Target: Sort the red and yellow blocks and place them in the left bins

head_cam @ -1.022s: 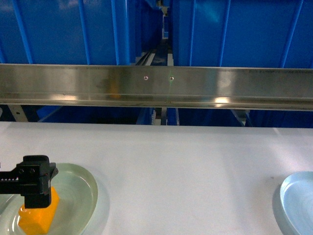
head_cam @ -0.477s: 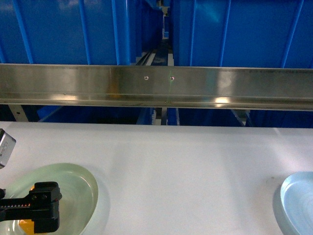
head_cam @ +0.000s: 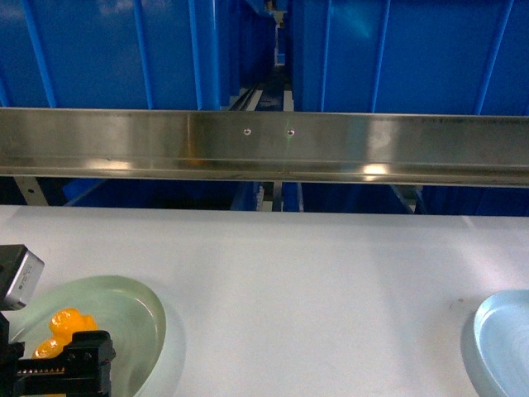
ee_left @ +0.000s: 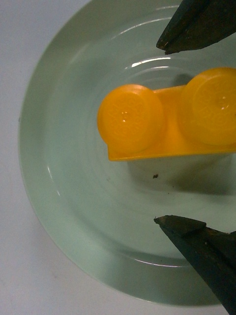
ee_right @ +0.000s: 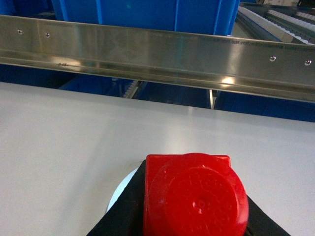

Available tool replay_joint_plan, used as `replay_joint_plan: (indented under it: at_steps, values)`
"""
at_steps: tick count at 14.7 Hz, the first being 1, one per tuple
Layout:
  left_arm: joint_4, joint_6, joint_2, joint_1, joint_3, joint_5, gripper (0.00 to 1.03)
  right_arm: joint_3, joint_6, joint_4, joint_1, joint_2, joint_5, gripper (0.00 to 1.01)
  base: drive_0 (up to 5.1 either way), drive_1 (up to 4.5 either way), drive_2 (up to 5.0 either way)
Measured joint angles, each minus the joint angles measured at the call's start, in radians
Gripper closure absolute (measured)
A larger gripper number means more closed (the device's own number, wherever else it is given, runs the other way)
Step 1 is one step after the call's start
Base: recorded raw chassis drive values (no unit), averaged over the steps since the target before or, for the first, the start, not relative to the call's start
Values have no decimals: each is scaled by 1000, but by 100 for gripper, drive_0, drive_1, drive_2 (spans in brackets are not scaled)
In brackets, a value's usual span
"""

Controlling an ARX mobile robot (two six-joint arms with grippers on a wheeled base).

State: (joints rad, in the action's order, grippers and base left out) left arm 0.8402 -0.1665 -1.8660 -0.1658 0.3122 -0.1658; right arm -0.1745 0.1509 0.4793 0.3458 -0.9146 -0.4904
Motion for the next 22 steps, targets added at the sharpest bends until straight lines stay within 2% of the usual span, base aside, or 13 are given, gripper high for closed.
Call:
replay_joint_plan:
  at_steps: [1, 2, 3, 4, 5, 10, 12, 15, 16, 19, 22]
  values:
    - [26, -4, -33, 6, 0, 1, 5, 0, 0, 0, 0, 0, 0, 73, 0, 0, 0]
    - [30, -14, -65, 5, 8, -1, 11, 0, 0, 0, 0, 0, 0, 73, 0, 0, 0]
    - [33, -10, -56, -15, 17, -14, 41, 0, 0, 0, 0, 0, 0, 73, 0, 0, 0]
    - [14, -10, -36, -15, 19, -17, 67, 0, 0, 0, 0, 0, 0, 73, 0, 0, 0]
    - [14, -10, -34, -15, 19, -19, 73, 0, 0, 0, 0, 0, 0, 73, 0, 0, 0]
    - [-11, -11, -7, -14, 19, -24, 75, 0, 0, 0, 0, 0, 0, 73, 0, 0, 0]
    - [-56, -11, 106, 2, 14, -5, 75, 0, 0, 0, 0, 0, 0, 73, 0, 0, 0]
    - [-267, -11, 435, 71, 29, 87, 75, 0, 0, 0, 0, 0, 0, 73, 0, 0, 0]
    - [-320, -13, 518, 73, 48, 97, 75, 0, 0, 0, 0, 0, 0, 73, 0, 0, 0]
    - [-472, -30, 723, 55, 98, 117, 75, 0, 0, 0, 0, 0, 0, 73, 0, 0, 0]
    - [-585, -36, 874, -9, 103, 78, 75, 0, 0, 0, 0, 0, 0, 73, 0, 0, 0]
